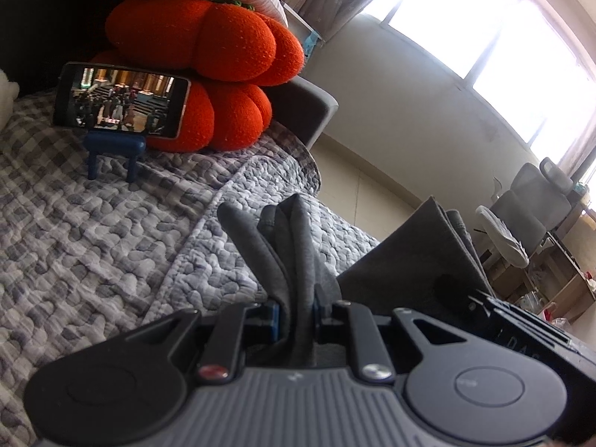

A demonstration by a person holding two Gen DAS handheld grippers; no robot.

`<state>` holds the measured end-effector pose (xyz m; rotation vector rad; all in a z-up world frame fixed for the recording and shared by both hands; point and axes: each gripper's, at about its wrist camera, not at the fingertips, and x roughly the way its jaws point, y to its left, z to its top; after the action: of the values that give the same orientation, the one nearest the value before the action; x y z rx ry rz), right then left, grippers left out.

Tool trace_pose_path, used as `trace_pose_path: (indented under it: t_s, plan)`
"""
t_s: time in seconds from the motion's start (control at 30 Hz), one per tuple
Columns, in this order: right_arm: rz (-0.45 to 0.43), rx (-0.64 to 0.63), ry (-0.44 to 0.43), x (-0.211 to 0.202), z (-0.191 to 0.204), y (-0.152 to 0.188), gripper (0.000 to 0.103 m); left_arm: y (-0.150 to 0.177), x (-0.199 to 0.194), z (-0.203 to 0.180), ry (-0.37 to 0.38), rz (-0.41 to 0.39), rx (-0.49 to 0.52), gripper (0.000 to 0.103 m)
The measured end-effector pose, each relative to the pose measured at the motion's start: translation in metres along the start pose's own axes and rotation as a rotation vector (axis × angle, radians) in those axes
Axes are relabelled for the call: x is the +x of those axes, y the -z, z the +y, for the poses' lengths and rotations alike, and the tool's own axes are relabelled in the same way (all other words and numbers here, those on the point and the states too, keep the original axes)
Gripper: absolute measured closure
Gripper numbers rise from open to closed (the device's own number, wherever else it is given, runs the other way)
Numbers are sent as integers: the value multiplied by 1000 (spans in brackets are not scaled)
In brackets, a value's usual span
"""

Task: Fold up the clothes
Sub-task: 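Carry the held grey shirt with both grippers toward the sofa clothes stack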

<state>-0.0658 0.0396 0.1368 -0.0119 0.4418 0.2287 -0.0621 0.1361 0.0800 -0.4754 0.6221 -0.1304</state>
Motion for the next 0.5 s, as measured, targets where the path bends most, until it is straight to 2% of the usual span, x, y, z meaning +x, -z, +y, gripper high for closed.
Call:
trace_pose_path:
  t_s: [0.17,0.33,0.5]
  plan:
    - [-15,-5,-16,-3,7,-5,85,-4,-17,9,-13,-19,-42,88]
    - [-36,-10,-45,-8,17,-11,85,-13,-57,22,-33,-65,-58,88]
    - [-50,8,-125,-12,34,-22,85,-23,-99,34,-54,-116,-67,88]
